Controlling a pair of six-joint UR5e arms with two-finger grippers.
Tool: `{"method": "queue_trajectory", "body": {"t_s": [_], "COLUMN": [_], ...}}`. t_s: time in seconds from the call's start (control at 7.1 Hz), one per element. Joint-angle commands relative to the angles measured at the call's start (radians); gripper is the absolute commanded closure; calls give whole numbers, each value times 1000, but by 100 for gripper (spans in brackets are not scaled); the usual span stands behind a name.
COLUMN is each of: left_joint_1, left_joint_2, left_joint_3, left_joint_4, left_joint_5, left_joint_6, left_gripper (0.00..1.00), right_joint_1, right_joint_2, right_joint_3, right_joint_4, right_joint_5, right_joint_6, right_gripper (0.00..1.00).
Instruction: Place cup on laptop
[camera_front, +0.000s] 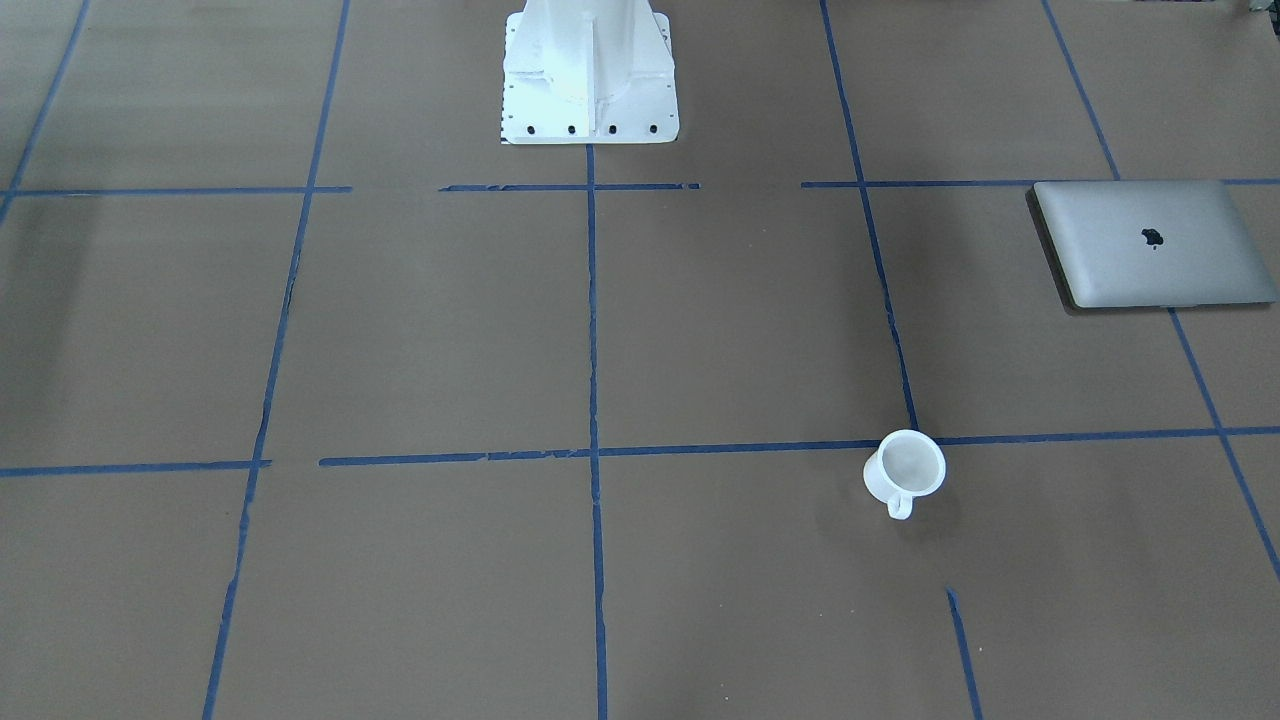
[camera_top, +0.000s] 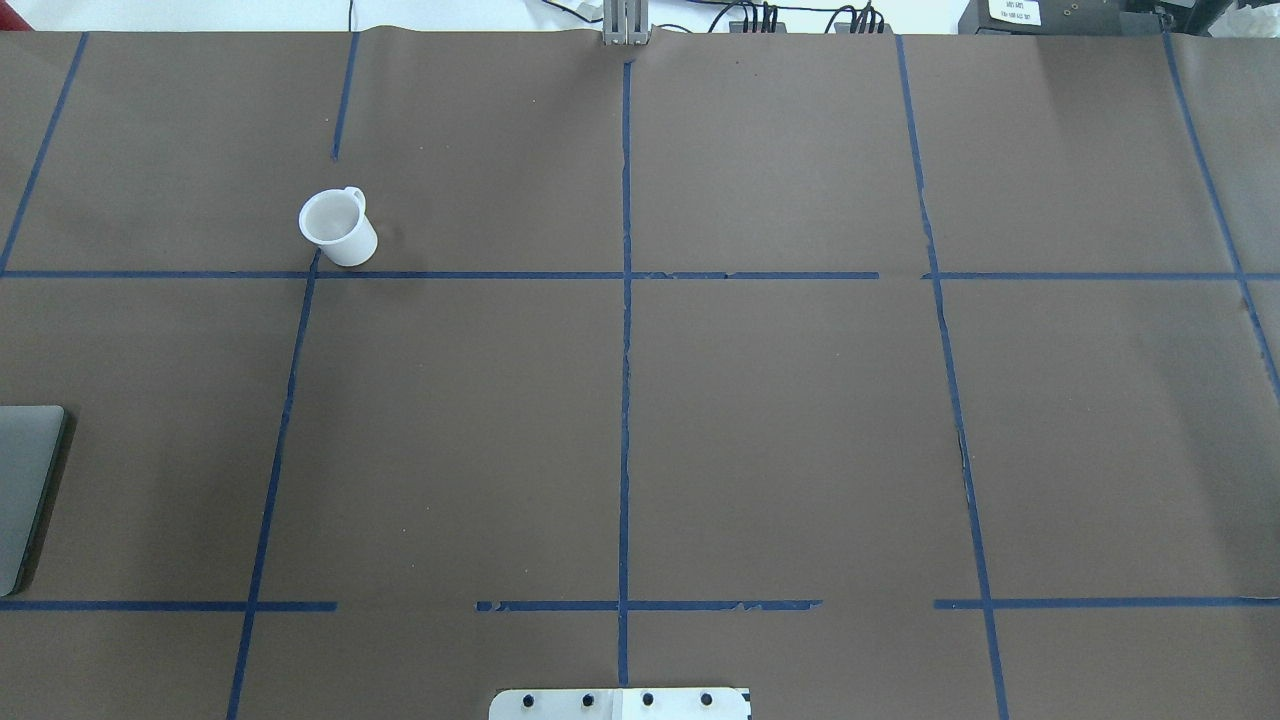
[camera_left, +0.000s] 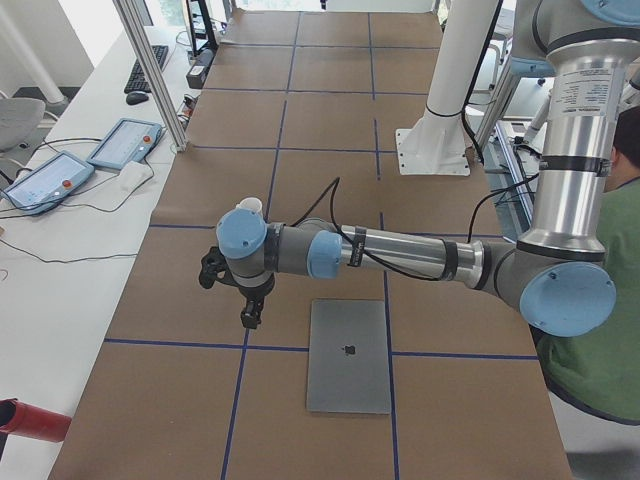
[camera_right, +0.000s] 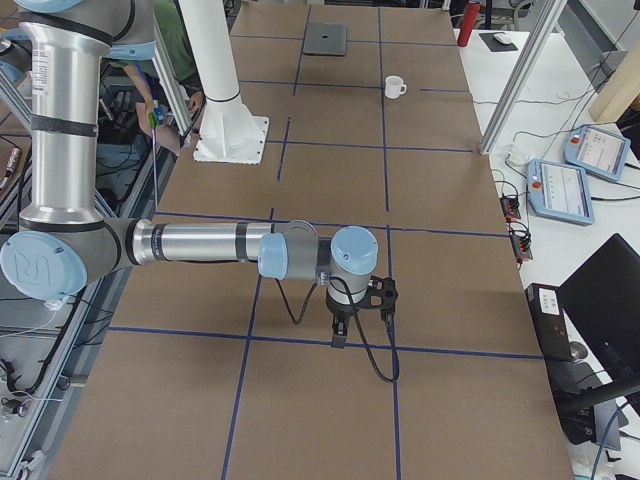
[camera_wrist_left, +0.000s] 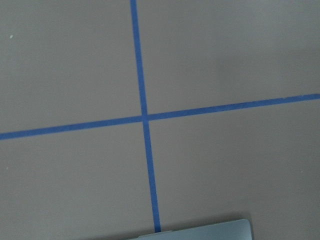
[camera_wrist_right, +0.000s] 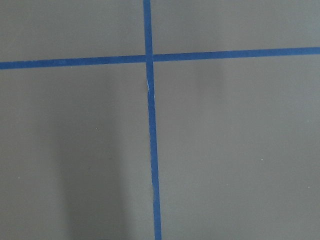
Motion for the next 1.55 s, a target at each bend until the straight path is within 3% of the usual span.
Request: {"method": "queue_trajectory", "body": {"t_s": [0.0,0.42,0.7,0.99,1.41], "left_joint_1": [100,353,379,402,475], "left_joint_2": [-144,-312,-526,-672,-690], "left_joint_3": [0,48,282,445,547], "left_joint_4": [-13,-10,-12,-13,-134], "left_joint_5": [-4,40,68,112,122], "left_joint_6": [-124,-359,-411,-411,-473], "left_gripper": [0,0,0,0,0], "right_joint_1": [0,0,0,0,0], "right_joint_2": [0,0,0,0,0], "right_joint_3": [0,0,0,0,0], "right_joint_4": [0,0,0,0,0], "right_joint_5": [0,0,0,0,0], "right_joint_6": [0,0,0,0,0], "right_gripper": [0,0,0,0,0]}}
